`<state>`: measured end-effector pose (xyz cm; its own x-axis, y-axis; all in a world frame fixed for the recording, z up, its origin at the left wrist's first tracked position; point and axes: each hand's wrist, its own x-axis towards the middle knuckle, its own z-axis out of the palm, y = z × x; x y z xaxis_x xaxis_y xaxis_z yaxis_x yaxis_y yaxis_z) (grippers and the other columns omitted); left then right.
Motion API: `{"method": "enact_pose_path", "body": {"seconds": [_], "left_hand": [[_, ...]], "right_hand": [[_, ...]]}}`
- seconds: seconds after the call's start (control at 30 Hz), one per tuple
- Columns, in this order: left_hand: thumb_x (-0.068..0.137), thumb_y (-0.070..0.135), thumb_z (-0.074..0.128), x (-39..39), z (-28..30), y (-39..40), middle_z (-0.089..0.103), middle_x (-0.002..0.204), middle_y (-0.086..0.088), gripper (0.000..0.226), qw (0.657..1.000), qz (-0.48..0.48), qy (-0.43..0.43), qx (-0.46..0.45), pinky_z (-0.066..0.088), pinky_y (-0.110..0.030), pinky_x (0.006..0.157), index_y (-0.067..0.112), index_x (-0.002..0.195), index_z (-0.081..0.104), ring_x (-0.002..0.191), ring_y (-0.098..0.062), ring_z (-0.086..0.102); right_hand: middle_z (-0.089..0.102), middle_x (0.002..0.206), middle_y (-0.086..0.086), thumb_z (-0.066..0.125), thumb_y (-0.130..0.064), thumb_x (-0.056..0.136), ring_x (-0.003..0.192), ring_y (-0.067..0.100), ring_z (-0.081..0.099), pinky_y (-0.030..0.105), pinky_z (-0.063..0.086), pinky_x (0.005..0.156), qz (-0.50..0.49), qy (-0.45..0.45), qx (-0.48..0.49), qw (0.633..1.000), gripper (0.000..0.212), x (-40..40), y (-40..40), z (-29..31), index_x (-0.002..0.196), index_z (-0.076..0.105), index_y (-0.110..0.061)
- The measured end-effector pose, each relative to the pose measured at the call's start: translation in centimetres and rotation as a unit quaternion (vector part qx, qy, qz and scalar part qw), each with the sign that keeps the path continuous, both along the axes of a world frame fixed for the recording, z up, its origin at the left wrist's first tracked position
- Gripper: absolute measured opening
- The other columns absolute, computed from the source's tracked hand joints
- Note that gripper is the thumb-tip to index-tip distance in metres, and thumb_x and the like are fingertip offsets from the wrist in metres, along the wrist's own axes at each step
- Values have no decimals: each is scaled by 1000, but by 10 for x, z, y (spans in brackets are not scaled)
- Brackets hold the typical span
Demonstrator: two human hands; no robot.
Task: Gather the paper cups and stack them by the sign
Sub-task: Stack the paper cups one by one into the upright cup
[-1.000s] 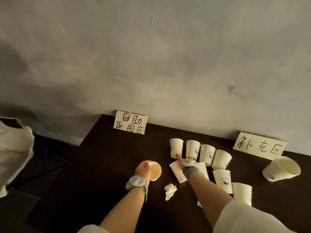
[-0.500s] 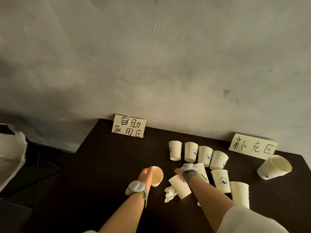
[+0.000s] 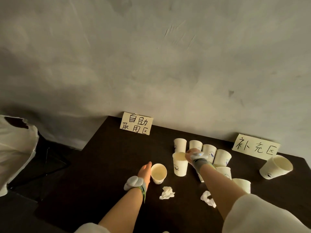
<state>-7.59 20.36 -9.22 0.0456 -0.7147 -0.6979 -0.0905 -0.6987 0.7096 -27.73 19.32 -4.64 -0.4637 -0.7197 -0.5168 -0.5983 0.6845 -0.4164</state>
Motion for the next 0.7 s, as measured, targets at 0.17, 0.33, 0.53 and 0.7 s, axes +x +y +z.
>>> {"method": "enact_pose_path", "body": {"seconds": [0.17,0.33,0.53,0.7], "left_hand": [[95,51,39,-2,11,-13,40,150,-8,57,999,-14,41,-7,33,-49,110,17,142,43,139,-28,35],[89,62,39,4,14,-17,41,150,-7,65,997,-53,49,-9,27,-48,113,21,139,46,140,-25,35],[94,51,44,2,9,-3,41,149,-6,57,995,-96,13,-2,35,-44,109,19,141,43,138,-28,37],[101,36,36,-7,-6,7,43,147,-8,45,993,-116,-20,2,41,-41,106,15,140,44,134,-31,41]], "right_hand": [[68,80,1,51,-67,60,77,24,67,34,56,76,-45,-84,-73,993,45,-18,-31,-51,93,69,-42],[49,57,4,56,-20,93,44,13,40,16,32,34,-37,-180,-71,980,12,42,12,-13,99,65,-18],[58,59,0,56,-26,93,44,11,47,21,37,43,-20,-174,-69,982,20,56,24,-30,109,66,-21],[58,58,2,57,-23,93,42,12,47,21,38,41,-41,-194,-57,978,22,58,37,-48,112,66,-18]]}}
